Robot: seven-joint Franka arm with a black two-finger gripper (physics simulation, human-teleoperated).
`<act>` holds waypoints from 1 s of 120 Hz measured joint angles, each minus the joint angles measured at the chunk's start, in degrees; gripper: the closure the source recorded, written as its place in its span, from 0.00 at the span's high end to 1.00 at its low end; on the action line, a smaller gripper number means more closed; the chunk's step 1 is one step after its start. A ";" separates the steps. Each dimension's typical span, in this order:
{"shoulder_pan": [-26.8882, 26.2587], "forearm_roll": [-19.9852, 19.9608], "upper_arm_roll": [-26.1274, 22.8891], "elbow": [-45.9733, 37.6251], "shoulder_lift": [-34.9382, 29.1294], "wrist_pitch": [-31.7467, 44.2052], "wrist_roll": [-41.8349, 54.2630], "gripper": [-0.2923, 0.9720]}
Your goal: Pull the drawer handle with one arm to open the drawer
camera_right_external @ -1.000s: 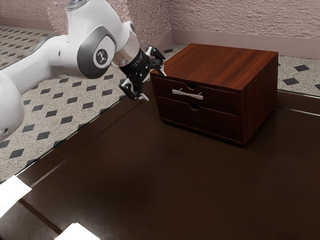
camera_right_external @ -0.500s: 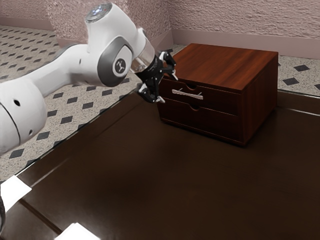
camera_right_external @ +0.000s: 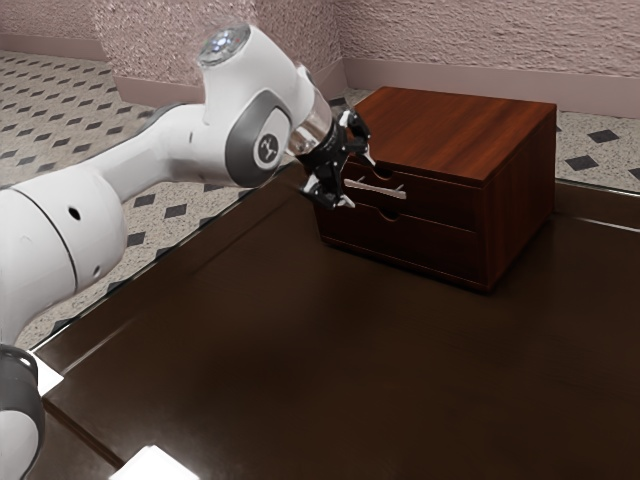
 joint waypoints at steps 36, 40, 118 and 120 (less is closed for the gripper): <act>-0.01 0.01 -0.13 0.15 2.65 1.66 -0.73 0.61; -0.01 0.01 -0.13 0.15 2.73 1.77 -0.80 0.61; -0.24 0.31 -0.05 0.07 1.93 2.08 -2.19 0.26; -0.24 0.32 -0.05 0.05 1.88 2.05 -2.22 0.25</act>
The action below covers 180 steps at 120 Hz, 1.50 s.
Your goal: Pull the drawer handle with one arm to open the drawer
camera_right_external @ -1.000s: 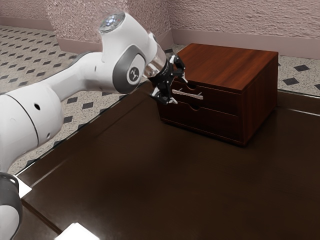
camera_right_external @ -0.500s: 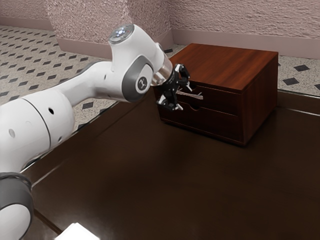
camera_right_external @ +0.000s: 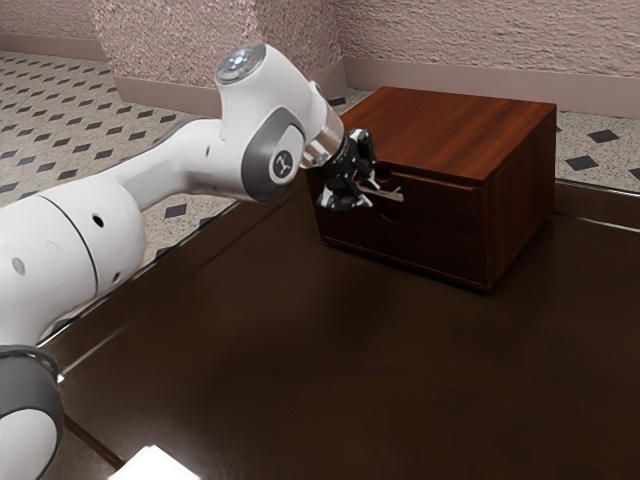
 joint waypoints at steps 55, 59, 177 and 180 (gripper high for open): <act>-0.33 0.00 0.03 -8.08 -6.08 -0.38 -0.72 0.15; -0.41 0.00 0.06 -9.00 -6.67 -0.39 -0.76 0.15; -0.74 0.02 -0.03 -38.41 -29.87 4.06 -1.60 0.15; -0.75 0.02 -0.03 -38.81 -30.13 4.20 -1.62 0.15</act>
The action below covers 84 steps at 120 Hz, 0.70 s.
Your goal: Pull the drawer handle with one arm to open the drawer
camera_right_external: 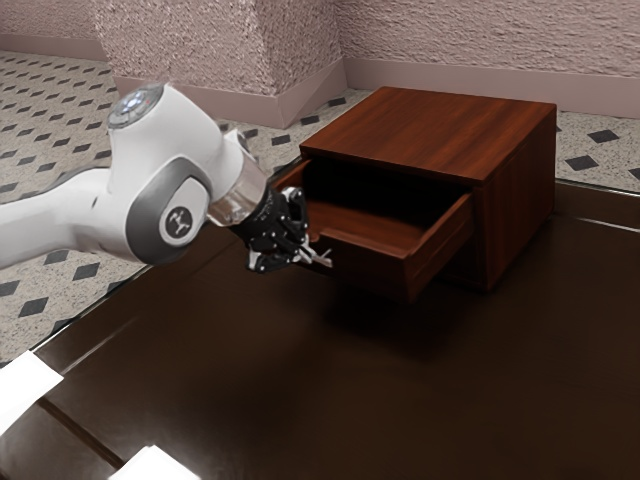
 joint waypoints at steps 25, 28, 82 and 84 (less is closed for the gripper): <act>-0.04 0.03 0.04 -1.83 -1.71 0.99 -0.13 0.15; -0.06 0.04 0.06 -1.99 -1.87 1.06 -0.13 0.16; 0.32 1.54 -2.26 28.48 6.51 -25.00 -0.05 0.64; 0.34 1.59 -2.53 30.15 7.25 -26.81 -0.02 0.65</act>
